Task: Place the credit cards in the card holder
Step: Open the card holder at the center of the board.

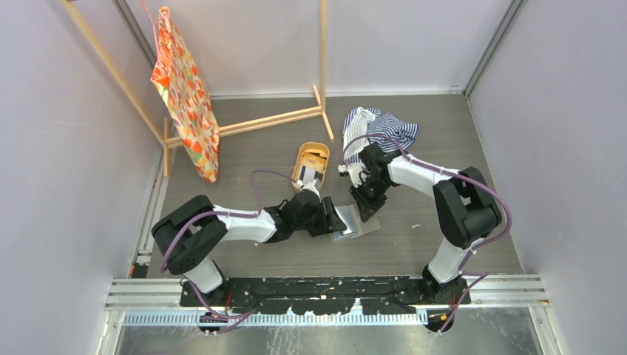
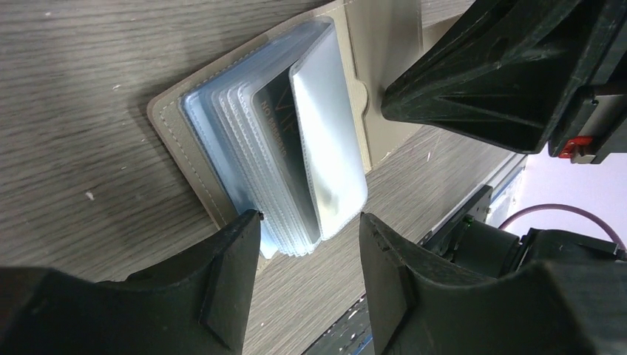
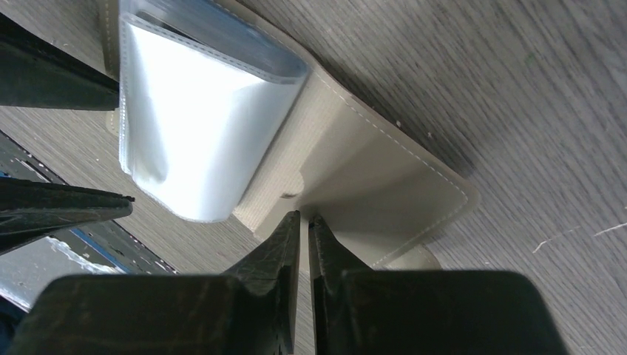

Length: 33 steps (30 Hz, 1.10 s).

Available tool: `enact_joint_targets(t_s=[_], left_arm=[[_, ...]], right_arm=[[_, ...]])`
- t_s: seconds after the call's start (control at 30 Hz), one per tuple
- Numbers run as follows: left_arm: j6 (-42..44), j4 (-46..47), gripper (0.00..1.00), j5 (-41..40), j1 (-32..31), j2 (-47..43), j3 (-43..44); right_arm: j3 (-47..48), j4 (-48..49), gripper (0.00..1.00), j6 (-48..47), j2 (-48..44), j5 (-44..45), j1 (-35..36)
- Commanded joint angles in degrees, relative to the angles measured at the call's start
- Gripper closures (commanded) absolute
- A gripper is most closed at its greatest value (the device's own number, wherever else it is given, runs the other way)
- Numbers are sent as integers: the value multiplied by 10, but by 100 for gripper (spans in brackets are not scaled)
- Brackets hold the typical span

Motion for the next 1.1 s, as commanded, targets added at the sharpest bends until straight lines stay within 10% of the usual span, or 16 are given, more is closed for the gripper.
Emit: enact_joint_targets(t_s=[0.0,1.07], left_arm=[[-7,47,48,3,5,8,11],[-12,13,41,9,14,43,61]], right_arm=[[20,-6,85,4,2,-6,4],[25,-11,81,18,1,-51,-14]])
